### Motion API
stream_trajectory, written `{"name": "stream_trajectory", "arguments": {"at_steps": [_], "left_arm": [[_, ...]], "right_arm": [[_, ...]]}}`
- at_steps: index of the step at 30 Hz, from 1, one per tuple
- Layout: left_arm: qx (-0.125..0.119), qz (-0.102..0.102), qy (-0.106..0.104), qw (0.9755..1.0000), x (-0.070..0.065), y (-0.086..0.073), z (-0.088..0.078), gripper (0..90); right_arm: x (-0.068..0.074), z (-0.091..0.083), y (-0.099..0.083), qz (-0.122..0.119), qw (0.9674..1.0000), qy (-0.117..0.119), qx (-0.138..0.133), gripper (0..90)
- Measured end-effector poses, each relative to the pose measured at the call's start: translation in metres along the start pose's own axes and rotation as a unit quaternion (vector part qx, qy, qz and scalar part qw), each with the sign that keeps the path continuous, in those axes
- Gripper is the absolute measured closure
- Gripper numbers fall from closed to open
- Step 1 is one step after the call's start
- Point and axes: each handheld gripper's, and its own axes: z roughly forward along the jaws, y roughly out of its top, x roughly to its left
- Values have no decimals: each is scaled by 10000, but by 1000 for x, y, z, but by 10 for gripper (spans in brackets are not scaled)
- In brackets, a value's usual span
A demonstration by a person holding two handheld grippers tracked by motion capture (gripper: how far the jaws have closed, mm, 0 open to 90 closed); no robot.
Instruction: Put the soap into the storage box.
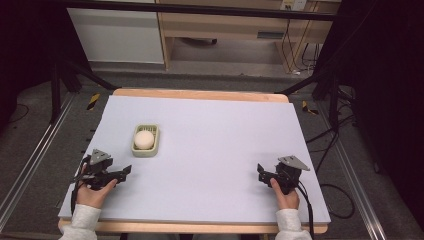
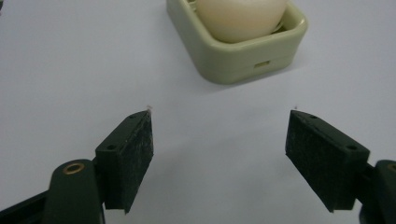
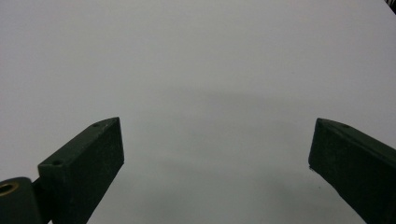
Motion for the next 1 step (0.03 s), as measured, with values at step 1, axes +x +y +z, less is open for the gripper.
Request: {"name": "stream_trajectory", "arguments": {"at_steps": [1], "left_arm": [[0, 4, 17, 10000, 1, 0, 1, 227]], "right_arm": [[0, 0, 0, -5, 10000, -1, 0, 37]]}}
